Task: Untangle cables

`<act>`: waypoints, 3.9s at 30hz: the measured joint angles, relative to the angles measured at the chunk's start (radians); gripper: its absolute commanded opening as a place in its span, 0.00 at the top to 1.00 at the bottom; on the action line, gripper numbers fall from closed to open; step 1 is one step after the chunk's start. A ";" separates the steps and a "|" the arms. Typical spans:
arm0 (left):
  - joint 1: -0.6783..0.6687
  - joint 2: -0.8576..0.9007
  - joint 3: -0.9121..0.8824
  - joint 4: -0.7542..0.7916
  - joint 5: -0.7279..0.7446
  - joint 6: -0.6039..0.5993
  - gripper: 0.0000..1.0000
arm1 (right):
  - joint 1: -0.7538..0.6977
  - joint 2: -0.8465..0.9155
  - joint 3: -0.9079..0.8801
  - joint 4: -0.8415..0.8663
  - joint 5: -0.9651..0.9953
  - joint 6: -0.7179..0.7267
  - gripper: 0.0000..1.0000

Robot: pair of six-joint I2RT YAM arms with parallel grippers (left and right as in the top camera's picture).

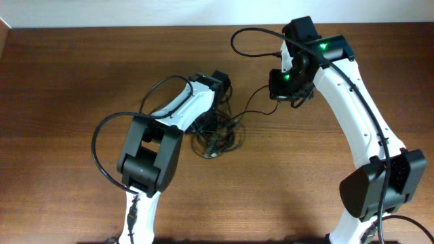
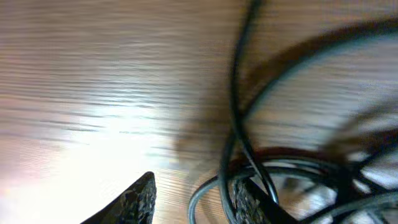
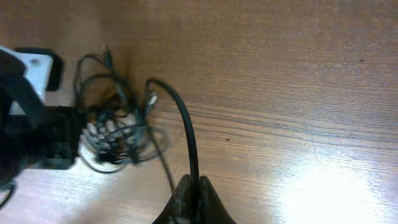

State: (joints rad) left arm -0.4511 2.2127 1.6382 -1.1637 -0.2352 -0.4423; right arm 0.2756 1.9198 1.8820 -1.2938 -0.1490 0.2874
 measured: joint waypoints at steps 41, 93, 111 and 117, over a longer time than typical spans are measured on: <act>0.559 -0.080 -0.160 0.159 0.184 0.000 0.19 | -0.787 -0.115 0.076 -0.195 0.056 -0.142 0.21; 0.258 -0.346 -0.292 0.267 0.593 0.031 1.00 | 0.060 -0.056 -0.327 0.122 -0.351 -0.248 0.19; 0.257 -0.346 -0.415 0.298 0.417 0.309 0.98 | 0.233 0.103 -0.332 0.460 -0.404 0.160 0.42; 0.257 -0.346 -0.449 0.320 0.196 0.157 0.96 | 0.233 0.130 -0.332 0.509 -0.327 0.236 0.45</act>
State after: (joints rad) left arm -0.1944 1.8664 1.1896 -0.8436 -0.0387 -0.2855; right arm 0.5087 2.0499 1.5497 -0.7849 -0.4763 0.5236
